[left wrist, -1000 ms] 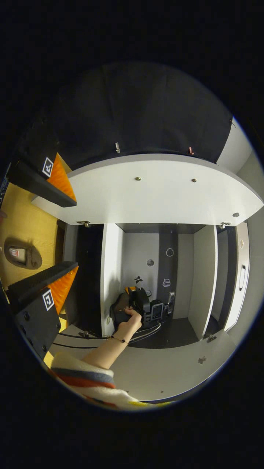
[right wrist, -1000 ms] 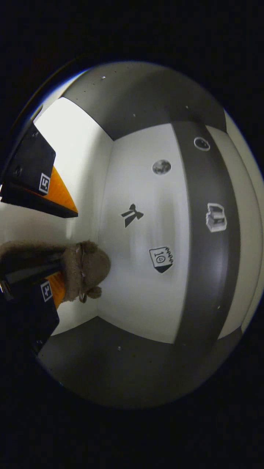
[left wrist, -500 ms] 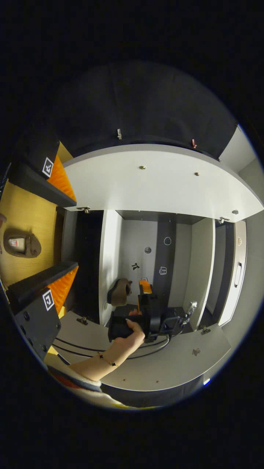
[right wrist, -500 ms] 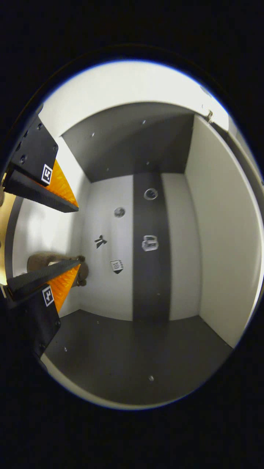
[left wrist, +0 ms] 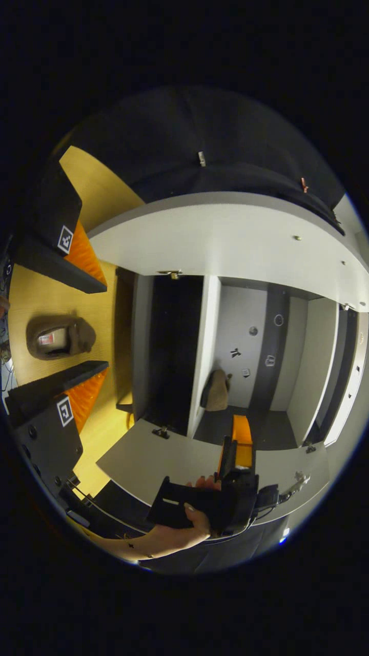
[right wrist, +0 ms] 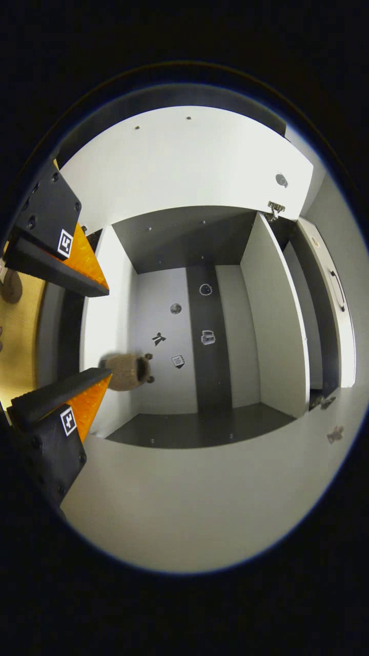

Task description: Grab one shoe with the right hand and put it into the shoe cabinet, grab the other shoe with the left hand and put it into the shoe cabinet; then close the right door with the right hand and the left door with the left hand.

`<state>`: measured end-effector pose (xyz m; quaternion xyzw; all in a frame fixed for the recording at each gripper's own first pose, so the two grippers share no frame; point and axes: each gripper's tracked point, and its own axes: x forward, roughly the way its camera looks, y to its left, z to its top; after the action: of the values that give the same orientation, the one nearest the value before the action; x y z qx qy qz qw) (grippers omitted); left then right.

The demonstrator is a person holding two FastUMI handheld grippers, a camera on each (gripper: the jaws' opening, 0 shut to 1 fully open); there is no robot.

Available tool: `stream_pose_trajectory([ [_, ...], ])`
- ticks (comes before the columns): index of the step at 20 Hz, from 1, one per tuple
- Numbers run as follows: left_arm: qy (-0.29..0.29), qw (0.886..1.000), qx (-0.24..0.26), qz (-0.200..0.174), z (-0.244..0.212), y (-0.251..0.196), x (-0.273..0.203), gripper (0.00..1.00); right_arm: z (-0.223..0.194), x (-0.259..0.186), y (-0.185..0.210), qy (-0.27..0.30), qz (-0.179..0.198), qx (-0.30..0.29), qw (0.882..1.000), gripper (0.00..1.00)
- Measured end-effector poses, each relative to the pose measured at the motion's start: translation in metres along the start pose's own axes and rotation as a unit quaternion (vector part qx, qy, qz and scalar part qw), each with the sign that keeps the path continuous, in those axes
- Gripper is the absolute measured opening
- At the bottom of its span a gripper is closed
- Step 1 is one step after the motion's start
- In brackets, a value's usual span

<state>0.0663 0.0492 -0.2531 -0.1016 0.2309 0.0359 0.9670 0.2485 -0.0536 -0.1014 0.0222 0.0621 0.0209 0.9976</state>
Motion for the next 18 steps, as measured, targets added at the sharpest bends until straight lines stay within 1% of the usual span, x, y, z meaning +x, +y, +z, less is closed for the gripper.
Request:
stream_pose_trajectory([
  [1, 0.015, 1.0, -0.01, -0.009, -0.02, 0.0, 0.011, 0.86, -0.013, -0.009, -0.005, 0.005, -0.008, 0.001, 1.0, 0.89],
  [2, 0.028, 0.999, -0.012, -0.009, -0.039, 0.004, 0.02, 0.85, -0.026, -0.017, -0.011, 0.011, -0.016, 0.002, 1.0, 0.89],
  [4, 0.049, 0.999, 0.003, 0.001, -0.072, 0.015, 0.041, 0.86, -0.051, -0.03, -0.018, 0.023, -0.027, 0.004, 0.999, 0.89],
  [6, 0.057, 0.998, 0.02, 0.01, -0.1, 0.022, 0.059, 0.86, -0.072, -0.037, -0.022, 0.032, -0.028, 0.005, 0.999, 0.89],
  [8, 0.06, 0.998, 0.02, 0.002, -0.12, 0.019, 0.075, 0.85, -0.092, -0.039, -0.024, 0.04, -0.025, 0.001, 0.999, 0.89],
  [10, 0.067, 0.998, 0.015, -0.004, -0.135, 0.019, 0.091, 0.85, -0.113, -0.038, -0.028, 0.053, -0.027, 0.007, 0.998, 0.9],
  [12, 0.067, 0.998, 0.01, 0.0, -0.143, 0.022, 0.105, 0.83, -0.133, -0.036, -0.031, 0.067, -0.03, 0.018, 0.997, 0.9],
  [16, 0.082, 0.997, -0.005, 0.007, -0.157, 0.028, 0.128, 0.75, -0.168, -0.028, -0.035, 0.104, -0.027, 0.024, 0.994, 0.89],
  [18, 0.092, 0.996, 0.0, 0.015, -0.165, 0.033, 0.14, 0.72, -0.179, -0.022, -0.038, 0.12, -0.021, 0.023, 0.992, 0.9],
])
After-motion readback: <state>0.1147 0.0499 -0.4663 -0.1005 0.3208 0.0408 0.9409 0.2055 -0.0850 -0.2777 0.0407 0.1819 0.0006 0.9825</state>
